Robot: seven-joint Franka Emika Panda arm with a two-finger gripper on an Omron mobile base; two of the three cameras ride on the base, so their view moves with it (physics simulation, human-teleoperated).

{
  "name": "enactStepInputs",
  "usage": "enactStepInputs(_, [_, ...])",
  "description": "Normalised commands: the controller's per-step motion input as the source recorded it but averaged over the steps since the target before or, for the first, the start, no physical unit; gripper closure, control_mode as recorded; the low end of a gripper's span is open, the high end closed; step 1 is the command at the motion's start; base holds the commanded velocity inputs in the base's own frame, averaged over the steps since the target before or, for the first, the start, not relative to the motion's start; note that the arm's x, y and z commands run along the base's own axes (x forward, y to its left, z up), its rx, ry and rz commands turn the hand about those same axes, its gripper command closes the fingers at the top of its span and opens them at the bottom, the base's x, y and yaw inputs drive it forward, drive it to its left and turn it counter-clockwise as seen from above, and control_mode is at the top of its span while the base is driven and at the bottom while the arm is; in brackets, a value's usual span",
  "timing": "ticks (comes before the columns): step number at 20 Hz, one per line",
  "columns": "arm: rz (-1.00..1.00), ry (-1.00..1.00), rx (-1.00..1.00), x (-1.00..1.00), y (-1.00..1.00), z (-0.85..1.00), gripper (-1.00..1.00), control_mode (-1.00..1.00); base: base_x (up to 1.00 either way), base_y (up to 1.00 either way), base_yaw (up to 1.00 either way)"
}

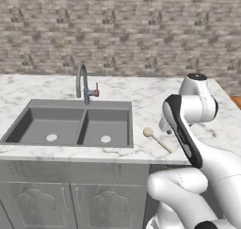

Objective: Grab the spray bottle from the cabinet, then place it next to the cutting board for sanitizing. Then grab the dish brush from the countertop next to the sink and place it next to the cutting board.

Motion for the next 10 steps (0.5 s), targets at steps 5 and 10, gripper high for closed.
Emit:
enactStepInputs(5, [0.01, -0.04, -0.01, 0.22, -0.01, -0.5, -1.0, -1.0, 0.0, 0.0, 0.0])
enactStepInputs(10, [0.0, -0.02, -0.02, 0.39, 0.0, -0.47, -1.0, -1.0, 0.0, 0.0, 0.0])
